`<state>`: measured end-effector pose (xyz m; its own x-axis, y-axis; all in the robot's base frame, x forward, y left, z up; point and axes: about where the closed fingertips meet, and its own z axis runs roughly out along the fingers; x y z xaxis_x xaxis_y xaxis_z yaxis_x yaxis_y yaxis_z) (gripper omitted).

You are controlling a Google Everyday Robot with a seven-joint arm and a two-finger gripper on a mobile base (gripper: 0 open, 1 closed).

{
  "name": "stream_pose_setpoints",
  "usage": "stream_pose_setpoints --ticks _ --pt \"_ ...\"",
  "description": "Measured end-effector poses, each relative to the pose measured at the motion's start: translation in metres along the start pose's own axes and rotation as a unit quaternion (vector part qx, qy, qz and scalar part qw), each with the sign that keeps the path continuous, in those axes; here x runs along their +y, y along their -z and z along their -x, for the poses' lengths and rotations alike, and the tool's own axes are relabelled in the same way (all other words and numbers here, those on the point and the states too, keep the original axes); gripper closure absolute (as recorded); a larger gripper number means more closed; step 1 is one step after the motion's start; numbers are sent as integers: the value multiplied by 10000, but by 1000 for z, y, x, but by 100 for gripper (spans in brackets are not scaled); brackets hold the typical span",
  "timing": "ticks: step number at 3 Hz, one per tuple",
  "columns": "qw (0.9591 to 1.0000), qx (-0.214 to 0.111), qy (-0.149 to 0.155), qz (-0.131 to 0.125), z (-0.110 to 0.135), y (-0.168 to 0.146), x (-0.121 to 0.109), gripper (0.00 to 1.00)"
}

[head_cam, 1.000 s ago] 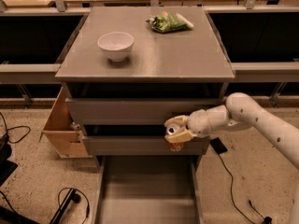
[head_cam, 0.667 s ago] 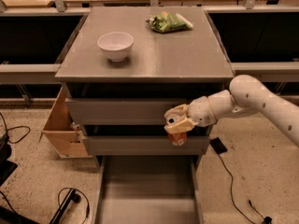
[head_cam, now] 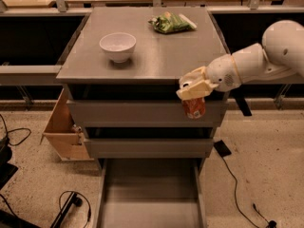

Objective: Pick coke can from bottom drawer and place on counter

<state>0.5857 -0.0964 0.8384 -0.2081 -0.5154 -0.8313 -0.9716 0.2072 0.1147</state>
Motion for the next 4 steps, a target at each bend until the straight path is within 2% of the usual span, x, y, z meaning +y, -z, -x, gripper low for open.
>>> stream_pose_setpoints --ticks 1,2,3,4 --pt "9975 -84 -107 -698 56 62 -28 100" --pt "9930 -211 -216 -1142 78 96 -56 100" --pt "9850 -520 -350 -1607 82 119 -93 100" --pt "9760 -843 -495 -1945 68 130 -125 100"
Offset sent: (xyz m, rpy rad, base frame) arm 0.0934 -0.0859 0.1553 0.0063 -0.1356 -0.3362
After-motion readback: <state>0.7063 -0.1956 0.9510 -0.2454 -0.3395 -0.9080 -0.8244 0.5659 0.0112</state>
